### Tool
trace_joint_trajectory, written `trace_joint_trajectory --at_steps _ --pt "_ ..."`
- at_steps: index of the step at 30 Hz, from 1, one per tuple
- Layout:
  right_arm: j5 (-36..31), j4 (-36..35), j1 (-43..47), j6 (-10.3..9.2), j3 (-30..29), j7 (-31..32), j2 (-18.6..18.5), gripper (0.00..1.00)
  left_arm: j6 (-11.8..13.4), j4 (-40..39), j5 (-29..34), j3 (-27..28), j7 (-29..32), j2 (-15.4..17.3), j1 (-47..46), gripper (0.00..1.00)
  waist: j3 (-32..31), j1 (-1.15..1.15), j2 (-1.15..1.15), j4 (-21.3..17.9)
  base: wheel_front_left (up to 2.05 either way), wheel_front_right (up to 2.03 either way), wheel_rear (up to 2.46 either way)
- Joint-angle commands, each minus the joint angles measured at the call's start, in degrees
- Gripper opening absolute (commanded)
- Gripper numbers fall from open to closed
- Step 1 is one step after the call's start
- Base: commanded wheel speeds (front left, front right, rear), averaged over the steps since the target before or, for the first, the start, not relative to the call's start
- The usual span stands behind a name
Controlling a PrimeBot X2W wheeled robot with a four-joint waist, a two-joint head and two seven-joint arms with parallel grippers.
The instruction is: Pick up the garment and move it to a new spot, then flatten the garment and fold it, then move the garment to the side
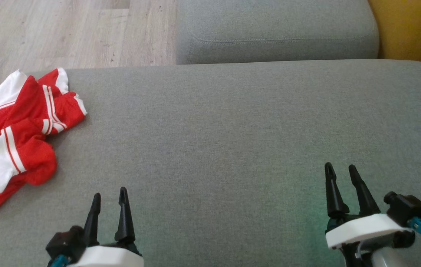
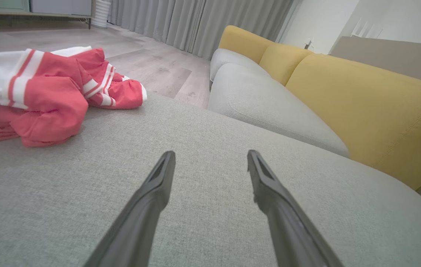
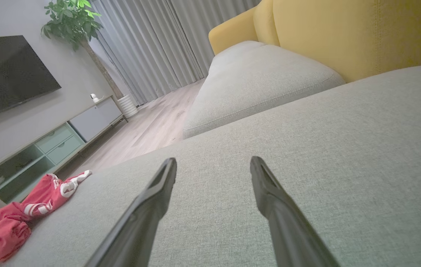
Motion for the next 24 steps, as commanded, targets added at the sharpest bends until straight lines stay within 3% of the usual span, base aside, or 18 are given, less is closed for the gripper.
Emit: trace_joint_trajectory --at_steps 1,24 --pt "-1.6 -1.8 -0.8 -0.03 1.3 -0.9 -0.5 1.0 0.4 -1.5 1.5 0.7 -0.7 0.3 -0.5 1.0 0.0 0.0 0.0 0.0 0.0 0.0 0.0" --pt "-17.1 -0.4 -0.8 -0.04 4.0 -4.8 -0.5 1.0 2.3 1.0 15.4 -0.8 -4.6 0.3 0.1 1.0 0.2 0.0 0.0 1.0 0.0 0.0 0.0"
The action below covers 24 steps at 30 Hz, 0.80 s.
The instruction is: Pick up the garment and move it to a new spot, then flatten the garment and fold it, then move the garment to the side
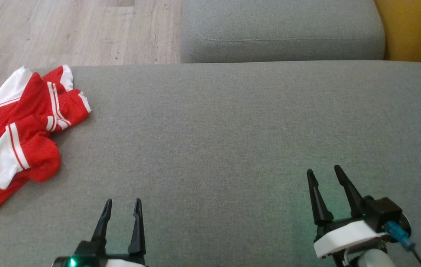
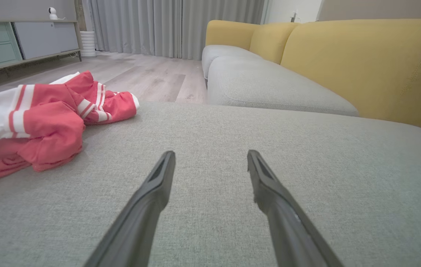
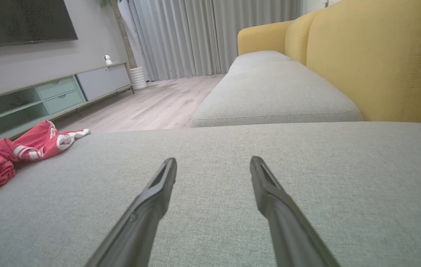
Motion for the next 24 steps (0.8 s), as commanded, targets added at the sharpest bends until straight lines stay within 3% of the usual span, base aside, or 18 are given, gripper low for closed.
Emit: trace_joint_trajectory --at_steps 1,24 --pt "-2.1 -1.5 -0.9 -0.04 1.9 -1.2 -0.5 1.0 0.8 -1.6 2.2 1.0 -1.1 0.3 -1.1 1.0 0.0 0.0 0.0 0.1 0.0 0.0 0.0" --pt "-2.8 2.0 -1.6 -0.04 1.6 -1.8 -0.5 1.0 1.2 0.0 2.2 1.0 -1.7 0.2 -1.3 1.0 -0.1 0.0 0.0 0.3 0.0 0.0 0.0"
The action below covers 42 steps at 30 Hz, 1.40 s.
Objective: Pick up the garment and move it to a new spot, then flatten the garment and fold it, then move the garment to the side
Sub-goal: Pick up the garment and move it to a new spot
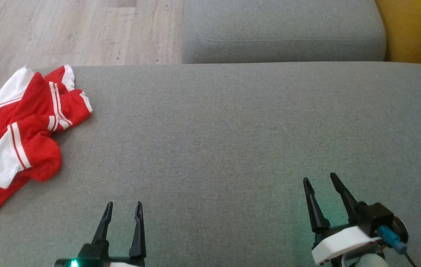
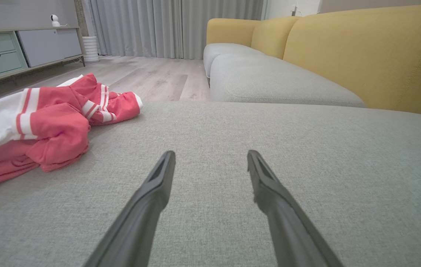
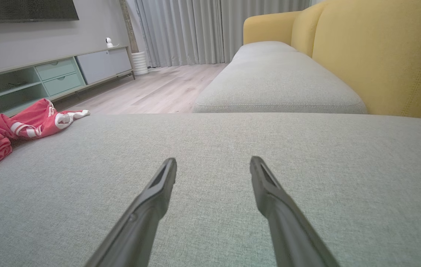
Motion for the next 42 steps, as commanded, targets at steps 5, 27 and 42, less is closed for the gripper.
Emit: trace_joint_trajectory --at_steps 5,27,42 --pt "0.1 -1.5 -1.6 -0.04 1.1 -0.8 -0.5 1.0 0.2 -1.5 -0.4 1.1 -0.6 0.2 -1.5 1.0 0.1 0.0 0.0 0.3 0.0 0.0 0.0" --pt "-0.4 -2.9 -0.3 -0.04 1.1 -0.8 -0.5 1.0 1.1 -2.6 -1.0 1.8 -0.6 0.9 -1.7 1.0 0.6 0.0 0.0 25.4 0.0 0.0 0.0" --pt "-2.5 -2.5 -3.5 -0.04 5.2 -0.8 -0.5 1.0 3.1 -8.1 -1.3 7.0 -0.6 2.3 0.2 1.0 2.9 0.0 0.0 26.6 0.0 0.0 0.0"
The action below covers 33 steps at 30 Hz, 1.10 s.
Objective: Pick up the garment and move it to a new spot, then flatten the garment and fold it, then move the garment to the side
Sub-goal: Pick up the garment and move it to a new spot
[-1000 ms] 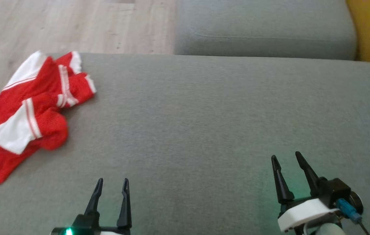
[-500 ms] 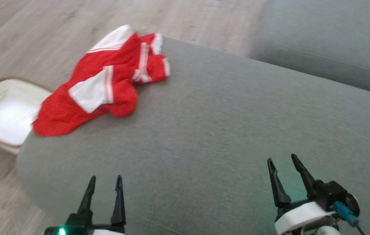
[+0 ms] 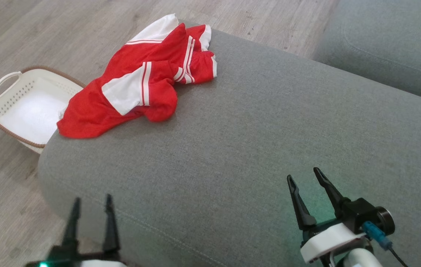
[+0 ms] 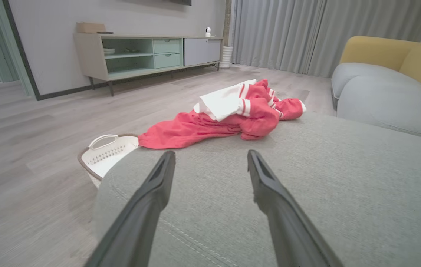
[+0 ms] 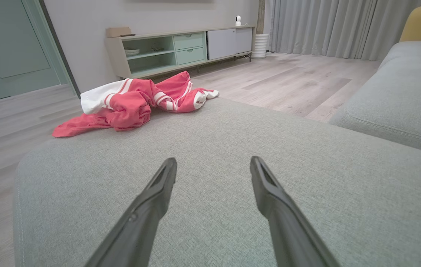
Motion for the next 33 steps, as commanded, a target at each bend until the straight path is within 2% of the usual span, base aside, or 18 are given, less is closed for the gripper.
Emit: trace_joint_trajectory --at_steps 1,4,8,12,16,23,29,33 --pt "-0.6 -2.4 -1.9 -0.04 0.8 -0.8 -0.4 1.0 0.1 -2.8 0.1 3.4 -0.6 1.9 -2.3 1.0 0.3 0.0 0.0 -0.1 0.0 0.0 0.0" --pt "-1.8 -3.5 -1.2 -0.04 -0.9 -0.8 -0.4 1.0 -0.1 -5.6 0.3 5.7 -0.1 5.2 -5.2 1.0 1.1 0.0 0.0 -0.2 0.0 0.0 0.0" --pt "-4.0 -5.6 -1.3 -0.04 -2.2 0.1 -0.4 1.0 -1.1 -11.5 0.4 9.8 3.8 12.2 -12.7 1.0 3.6 0.0 0.0 -2.0 0.0 0.0 0.0" --pt "-6.1 -8.0 -2.2 -0.04 -2.7 1.5 -0.4 1.0 -3.7 -13.8 -0.4 12.6 8.6 19.1 -22.8 1.0 6.6 0.0 0.0 -4.4 0.0 0.0 0.0" --pt "-8.4 -10.8 -3.7 -0.04 -3.0 3.1 -0.4 1.0 -6.2 -11.8 -2.5 13.2 12.5 23.1 -33.6 1.0 10.4 0.0 0.0 -6.8 0.0 0.0 0.0" --pt "-11.8 -14.9 -7.5 -0.04 -1.9 5.8 -0.4 1.0 -10.4 0.0 -7.4 9.0 19.9 24.8 -45.7 1.0 18.1 0.0 0.0 -10.6 0.0 0.0 0.0" --pt "-14.5 -17.6 -9.0 -0.04 -2.0 7.6 -0.4 1.0 -11.7 11.8 -11.9 4.2 25.6 24.2 -48.8 1.0 23.4 0.0 0.0 -12.8 0.0 0.0 0.0" --pt "-15.2 -18.8 -9.0 -0.04 -2.5 8.1 -0.5 1.0 -11.9 15.8 -14.5 1.8 27.3 23.7 -49.5 1.0 25.3 0.0 0.0 -13.4 0.0 0.0 0.0"
